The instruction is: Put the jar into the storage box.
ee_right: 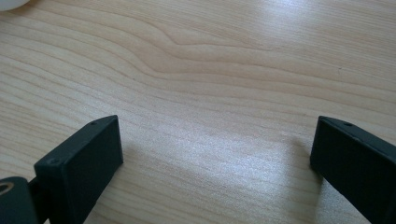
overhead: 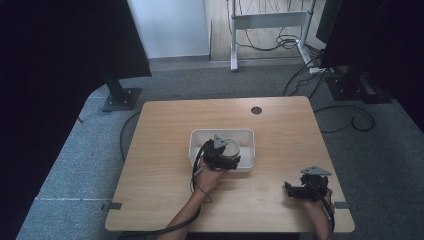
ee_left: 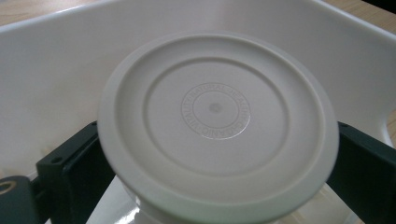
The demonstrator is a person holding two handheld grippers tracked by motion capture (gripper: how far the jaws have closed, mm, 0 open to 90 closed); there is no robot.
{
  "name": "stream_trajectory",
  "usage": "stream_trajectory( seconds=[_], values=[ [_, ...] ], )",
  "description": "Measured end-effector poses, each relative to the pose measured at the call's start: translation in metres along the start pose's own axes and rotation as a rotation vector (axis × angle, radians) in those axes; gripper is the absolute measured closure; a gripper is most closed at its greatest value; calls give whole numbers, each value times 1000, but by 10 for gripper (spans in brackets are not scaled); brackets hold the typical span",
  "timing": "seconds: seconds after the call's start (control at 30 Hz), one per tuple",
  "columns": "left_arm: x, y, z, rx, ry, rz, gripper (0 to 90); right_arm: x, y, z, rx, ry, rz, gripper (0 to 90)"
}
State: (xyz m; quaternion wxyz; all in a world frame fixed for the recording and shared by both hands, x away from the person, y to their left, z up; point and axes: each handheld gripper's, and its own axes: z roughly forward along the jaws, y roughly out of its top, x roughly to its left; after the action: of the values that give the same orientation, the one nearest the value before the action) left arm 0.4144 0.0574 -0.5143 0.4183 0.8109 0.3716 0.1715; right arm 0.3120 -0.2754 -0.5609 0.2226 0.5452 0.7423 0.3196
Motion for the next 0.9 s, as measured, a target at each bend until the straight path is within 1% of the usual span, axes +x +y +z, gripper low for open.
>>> stream_trajectory(
  seconds=[0.33, 0.5, 0.67, 0.83, 0.9],
  values=[
    [1, 1, -10, -14, -11, 8, 34, 0, 0, 0, 0, 0, 0, 17],
    [0, 2, -15, -19, -14, 24, 34, 0, 0, 0, 0, 0, 0, 17],
    [0, 2, -22, -36, -22, 30, 37, 0, 0, 0, 0, 0, 0, 17],
    [-1, 4, -29, -38, -24, 49, 39, 0, 0, 0, 0, 0, 0, 18],
    [-1, 4, -31, -42, -27, 50, 39, 0, 0, 0, 0, 0, 0, 17]
  ],
)
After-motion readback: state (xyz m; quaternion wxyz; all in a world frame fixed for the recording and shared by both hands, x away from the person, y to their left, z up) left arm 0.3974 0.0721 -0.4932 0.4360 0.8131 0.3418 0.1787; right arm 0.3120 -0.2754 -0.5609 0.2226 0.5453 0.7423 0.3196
